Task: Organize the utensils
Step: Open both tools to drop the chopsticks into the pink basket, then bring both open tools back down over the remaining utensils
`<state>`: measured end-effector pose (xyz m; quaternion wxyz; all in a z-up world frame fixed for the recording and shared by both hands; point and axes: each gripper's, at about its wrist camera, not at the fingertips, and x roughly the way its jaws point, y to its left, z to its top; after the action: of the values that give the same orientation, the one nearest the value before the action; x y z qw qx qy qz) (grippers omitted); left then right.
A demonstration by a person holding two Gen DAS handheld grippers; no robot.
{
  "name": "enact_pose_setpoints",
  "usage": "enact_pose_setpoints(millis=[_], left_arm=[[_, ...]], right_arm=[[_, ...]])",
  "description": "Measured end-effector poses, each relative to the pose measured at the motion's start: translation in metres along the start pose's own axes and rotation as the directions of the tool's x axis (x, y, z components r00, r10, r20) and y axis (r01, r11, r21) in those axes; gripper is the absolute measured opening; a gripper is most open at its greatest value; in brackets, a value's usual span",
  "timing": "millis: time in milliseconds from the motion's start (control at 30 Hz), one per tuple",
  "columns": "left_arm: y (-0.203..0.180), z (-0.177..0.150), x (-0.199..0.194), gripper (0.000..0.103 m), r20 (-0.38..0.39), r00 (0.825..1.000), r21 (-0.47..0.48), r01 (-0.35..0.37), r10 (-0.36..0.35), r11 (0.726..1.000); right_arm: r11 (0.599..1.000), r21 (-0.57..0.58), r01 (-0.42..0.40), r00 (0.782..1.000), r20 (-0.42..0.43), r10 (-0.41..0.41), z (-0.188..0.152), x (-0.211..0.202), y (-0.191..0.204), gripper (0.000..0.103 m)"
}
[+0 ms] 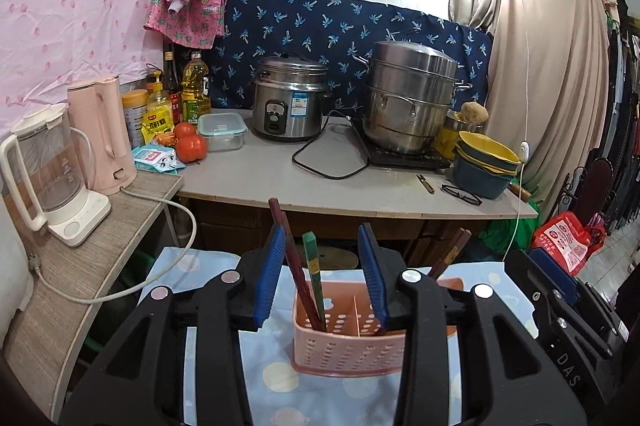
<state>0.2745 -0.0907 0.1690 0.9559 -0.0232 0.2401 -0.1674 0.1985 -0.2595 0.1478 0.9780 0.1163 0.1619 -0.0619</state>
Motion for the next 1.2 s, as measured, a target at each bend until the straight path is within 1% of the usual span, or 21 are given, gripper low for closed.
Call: enact_pose_setpoints(millis=[333,433,633,800,933,1100,1200], left_arm=[[-0.001,-0.031,-0.024,0.036,-0.036,0.999,0.005,0.006,-0.006,1.0],[0.0,-0.048,-0.033,0.036,-0.055,0.998,0.006,0.008,-0.008,1.0],[0.004,-0.093,-0.05,0.036,-0.121,0.992,-0.013,0.025,-0.026,1.0],[0.008,-0.14,-0.065,0.036,-0.194,0.98,-0.022,0.031,-0.034,0.999],[0.011,-0.178,-0.077,0.036,-0.256,0.966,-0.029,0.025,-0.031,0.999],[0.011,-0.221,-0.095,0.036,-0.319,0.947,-0.014,0.02,-0.024,1.0],[0.011,-0.246,-0.103,0.036,-0.362,0.932,-0.015,0.028,-0.032,0.999]], right_arm=[[1.0,-0.007,-0.007,0.998,-0.057,0.007,-0.028,-0.029,0.002,0.035],[1.0,-0.013,-0.004,0.997,-0.076,0.002,-0.04,-0.04,0.003,0.035],[1.0,-0.002,-0.008,0.99,-0.143,0.008,-0.077,-0.065,0.0,0.035],[1.0,-0.007,-0.014,0.977,-0.212,0.012,-0.112,-0.086,0.001,0.035],[1.0,-0.021,-0.01,0.965,-0.264,0.004,-0.14,-0.101,0.002,0.035],[0.999,-0.034,-0.017,0.936,-0.352,0.004,-0.181,-0.116,0.003,0.035],[0.998,-0.051,-0.025,0.919,-0.395,0.003,-0.203,-0.124,0.006,0.035]])
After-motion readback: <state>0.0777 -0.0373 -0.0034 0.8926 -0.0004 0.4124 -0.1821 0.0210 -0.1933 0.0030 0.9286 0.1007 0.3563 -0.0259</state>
